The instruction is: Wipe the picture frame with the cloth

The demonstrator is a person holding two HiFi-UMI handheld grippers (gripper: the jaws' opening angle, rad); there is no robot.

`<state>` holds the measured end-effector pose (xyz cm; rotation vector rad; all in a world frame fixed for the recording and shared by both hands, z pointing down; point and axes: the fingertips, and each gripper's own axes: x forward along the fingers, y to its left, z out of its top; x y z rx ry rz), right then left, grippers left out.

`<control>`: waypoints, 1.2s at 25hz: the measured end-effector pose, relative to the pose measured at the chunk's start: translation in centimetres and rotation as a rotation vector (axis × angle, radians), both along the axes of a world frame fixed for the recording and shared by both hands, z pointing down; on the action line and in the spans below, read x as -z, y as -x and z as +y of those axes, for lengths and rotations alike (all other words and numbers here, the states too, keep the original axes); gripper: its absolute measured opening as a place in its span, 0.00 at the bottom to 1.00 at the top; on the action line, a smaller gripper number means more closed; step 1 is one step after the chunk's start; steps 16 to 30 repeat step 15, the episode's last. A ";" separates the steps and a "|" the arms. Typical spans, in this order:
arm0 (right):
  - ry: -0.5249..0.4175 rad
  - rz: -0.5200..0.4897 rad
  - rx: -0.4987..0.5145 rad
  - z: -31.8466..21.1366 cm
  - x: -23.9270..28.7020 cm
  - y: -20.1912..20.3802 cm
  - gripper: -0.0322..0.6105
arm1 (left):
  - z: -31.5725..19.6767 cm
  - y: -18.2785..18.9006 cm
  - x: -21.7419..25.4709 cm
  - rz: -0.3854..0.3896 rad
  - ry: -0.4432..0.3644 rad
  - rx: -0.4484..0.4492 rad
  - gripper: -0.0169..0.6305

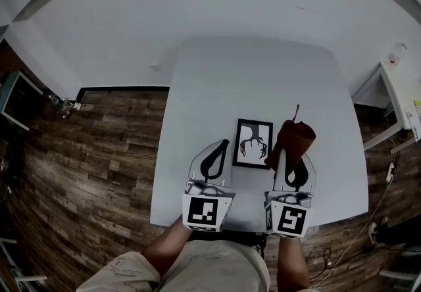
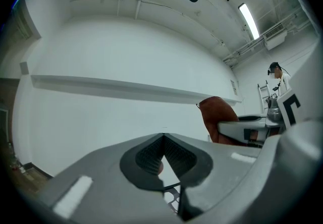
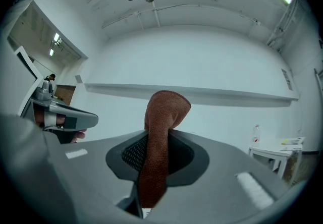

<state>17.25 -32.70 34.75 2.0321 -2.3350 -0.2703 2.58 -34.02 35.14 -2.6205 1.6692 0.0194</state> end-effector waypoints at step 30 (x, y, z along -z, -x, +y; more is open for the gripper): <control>0.012 0.025 0.025 -0.3 -0.3 0.8 0.21 | 0.0 0.2 -0.2 -0.011 0.020 0.012 0.03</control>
